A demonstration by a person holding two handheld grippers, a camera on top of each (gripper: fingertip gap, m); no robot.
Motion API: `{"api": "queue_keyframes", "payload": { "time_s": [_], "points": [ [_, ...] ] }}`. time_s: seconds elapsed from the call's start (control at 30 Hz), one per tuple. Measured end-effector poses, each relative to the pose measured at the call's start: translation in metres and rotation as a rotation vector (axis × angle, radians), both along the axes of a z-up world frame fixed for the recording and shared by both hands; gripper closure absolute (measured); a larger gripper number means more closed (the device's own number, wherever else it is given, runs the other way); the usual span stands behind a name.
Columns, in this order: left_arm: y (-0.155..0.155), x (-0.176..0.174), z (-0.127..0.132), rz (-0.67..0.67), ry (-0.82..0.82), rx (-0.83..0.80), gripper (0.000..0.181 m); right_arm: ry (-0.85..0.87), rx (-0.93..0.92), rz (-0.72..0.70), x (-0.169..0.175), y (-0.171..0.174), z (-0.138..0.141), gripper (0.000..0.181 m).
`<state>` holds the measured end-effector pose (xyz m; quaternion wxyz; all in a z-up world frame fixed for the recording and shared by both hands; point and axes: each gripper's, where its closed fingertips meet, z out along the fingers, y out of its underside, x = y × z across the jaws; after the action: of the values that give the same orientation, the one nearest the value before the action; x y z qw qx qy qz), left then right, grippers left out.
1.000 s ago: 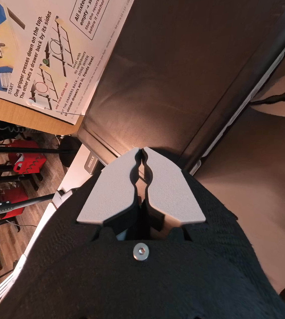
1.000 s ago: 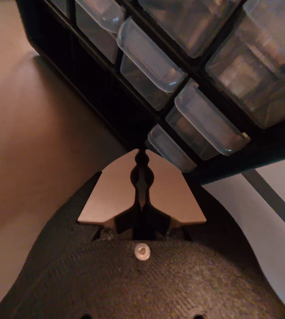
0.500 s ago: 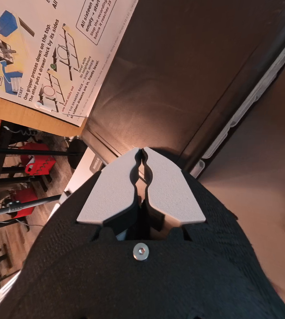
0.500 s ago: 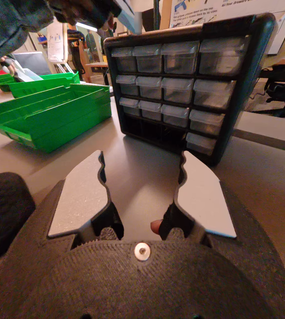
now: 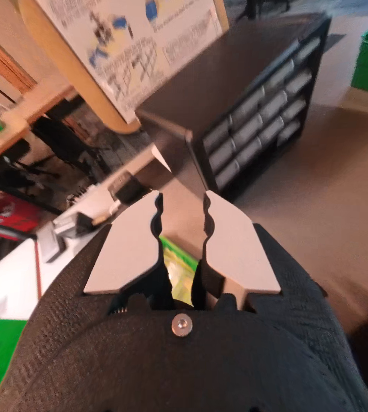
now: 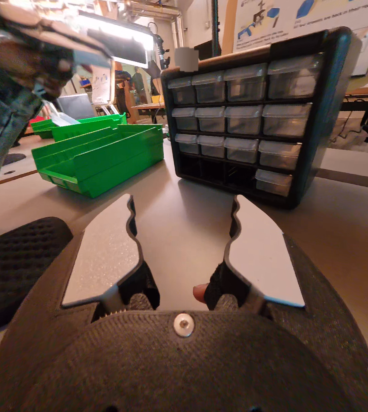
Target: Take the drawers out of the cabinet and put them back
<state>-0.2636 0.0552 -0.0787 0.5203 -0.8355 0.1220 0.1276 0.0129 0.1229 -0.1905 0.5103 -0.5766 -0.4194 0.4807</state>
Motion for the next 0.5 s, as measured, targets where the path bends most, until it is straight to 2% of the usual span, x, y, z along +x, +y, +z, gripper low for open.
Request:
{"api": "queue_keyframes", "payload": {
  "time_s": [0.03,0.13,0.27,0.37,0.5],
  "points": [
    [-0.021,-0.004,-0.014,-0.009,-0.032,-0.041,0.147,0.006,0.003,0.006,0.0,-0.002,0.001,0.098],
    [-0.072,-0.027,-0.07,0.018,-0.046,-0.24,0.147,0.008,0.004,0.009,-0.001,-0.003,0.002,0.099],
    [-0.123,-0.064,-0.138,0.095,0.079,-0.542,0.147,-0.004,-0.004,0.019,-0.003,-0.004,-0.001,0.1],
    [-0.141,-0.081,-0.16,0.109,0.206,-0.676,0.148,-0.018,0.0,0.024,-0.005,-0.005,-0.003,0.101],
    [-0.13,-0.095,-0.175,0.132,0.355,-0.698,0.156,-0.024,0.006,0.024,-0.005,-0.006,-0.004,0.102]
  ]
}}
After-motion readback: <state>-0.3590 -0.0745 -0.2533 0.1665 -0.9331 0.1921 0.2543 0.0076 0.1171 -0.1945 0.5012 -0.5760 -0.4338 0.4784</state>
